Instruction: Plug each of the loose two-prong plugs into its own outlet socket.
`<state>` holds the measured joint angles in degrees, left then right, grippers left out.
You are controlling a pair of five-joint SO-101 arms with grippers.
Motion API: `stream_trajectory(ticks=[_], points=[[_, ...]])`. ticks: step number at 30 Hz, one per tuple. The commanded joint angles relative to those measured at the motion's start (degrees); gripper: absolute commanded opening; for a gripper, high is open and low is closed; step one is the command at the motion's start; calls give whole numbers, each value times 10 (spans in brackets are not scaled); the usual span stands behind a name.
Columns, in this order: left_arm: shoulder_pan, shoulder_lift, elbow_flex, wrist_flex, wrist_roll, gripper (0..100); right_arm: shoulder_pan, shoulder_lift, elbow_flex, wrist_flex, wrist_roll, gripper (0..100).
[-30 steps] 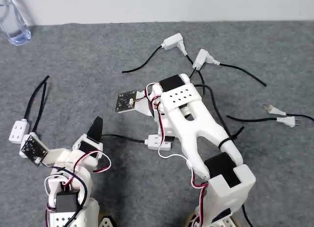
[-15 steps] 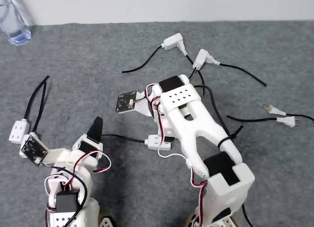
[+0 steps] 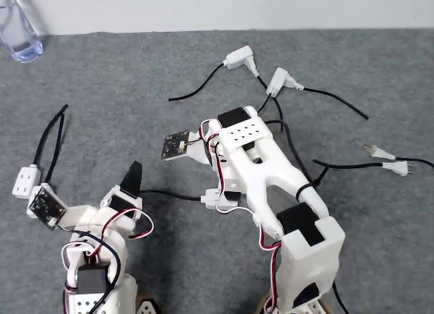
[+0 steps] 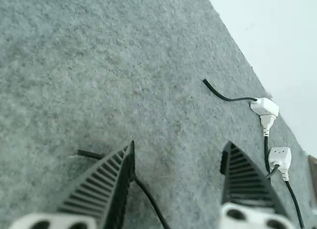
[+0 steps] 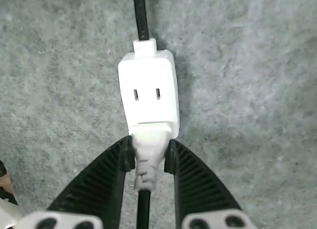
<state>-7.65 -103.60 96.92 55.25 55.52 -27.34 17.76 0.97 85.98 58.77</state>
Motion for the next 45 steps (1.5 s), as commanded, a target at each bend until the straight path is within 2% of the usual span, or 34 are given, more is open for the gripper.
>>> stream_trajectory(ticks=[1,12,19,23,26,30,32,39,45], points=[[-3,-6,-5,0,-4,272,1,4,-3,-7,-4,9],[-3,-6,-5,0,-4,272,0,116,-4,-53,-7,9],[-3,-6,-5,0,-4,272,0,121,-4,-51,-7,9],[-3,-6,-5,-2,-4,272,-6,119,-8,-15,-7,13],[-3,-6,-5,-3,-4,272,-24,107,-17,17,-6,58],[-3,-6,-5,-3,-4,272,-40,58,-21,41,-7,188],[-4,-6,-7,-3,-4,273,-44,25,-19,44,-7,220],[-113,-6,-37,-15,-3,273,-68,-10,-18,72,-7,208],[-164,-6,-48,-15,-3,273,-74,26,-4,44,-32,208]])
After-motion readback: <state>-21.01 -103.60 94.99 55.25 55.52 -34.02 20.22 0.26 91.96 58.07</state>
